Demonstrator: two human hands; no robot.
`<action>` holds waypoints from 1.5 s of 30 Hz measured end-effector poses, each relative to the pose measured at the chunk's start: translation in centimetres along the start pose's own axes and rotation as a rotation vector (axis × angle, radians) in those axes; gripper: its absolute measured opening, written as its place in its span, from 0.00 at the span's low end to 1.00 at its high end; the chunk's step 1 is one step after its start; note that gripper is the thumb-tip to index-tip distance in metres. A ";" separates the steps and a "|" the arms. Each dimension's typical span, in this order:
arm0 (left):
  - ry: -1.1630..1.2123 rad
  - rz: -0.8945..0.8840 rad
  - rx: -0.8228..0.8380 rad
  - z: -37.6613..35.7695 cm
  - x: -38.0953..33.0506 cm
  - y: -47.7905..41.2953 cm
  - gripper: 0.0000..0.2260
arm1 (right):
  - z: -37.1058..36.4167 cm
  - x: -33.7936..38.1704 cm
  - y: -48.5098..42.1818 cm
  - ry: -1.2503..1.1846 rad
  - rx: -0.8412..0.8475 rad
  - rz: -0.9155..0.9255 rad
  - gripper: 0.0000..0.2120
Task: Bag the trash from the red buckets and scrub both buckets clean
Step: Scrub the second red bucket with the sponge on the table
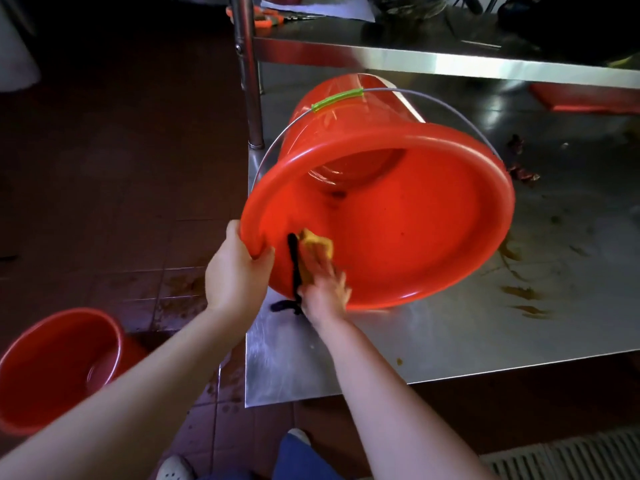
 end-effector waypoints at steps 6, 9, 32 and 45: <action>-0.207 -0.249 -0.011 1.4 -2.2 -0.9 0.11 | 1.3 -1.0 -0.2 0.280 0.016 0.220 0.42; -0.189 -0.240 0.001 1.8 -1.9 -1.0 0.11 | 5.6 -4.3 -2.9 0.704 -0.105 0.130 0.48; 0.148 -0.126 0.033 0.8 0.1 -1.5 0.20 | 6.8 -2.7 -10.1 0.756 -0.445 0.016 0.27; 0.204 -0.140 0.016 0.8 0.7 -2.1 0.20 | 4.0 0.4 -14.6 0.762 -0.278 0.263 0.30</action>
Point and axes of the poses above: each hand's wrist, its own y-axis away from the middle knuckle, its own z-axis out of the back of the hand, x = y × z, the point moved 7 cm from there along -y, towards the middle knuckle, and after that the axes turned 4 degrees about -z, right-handed, at the moved point
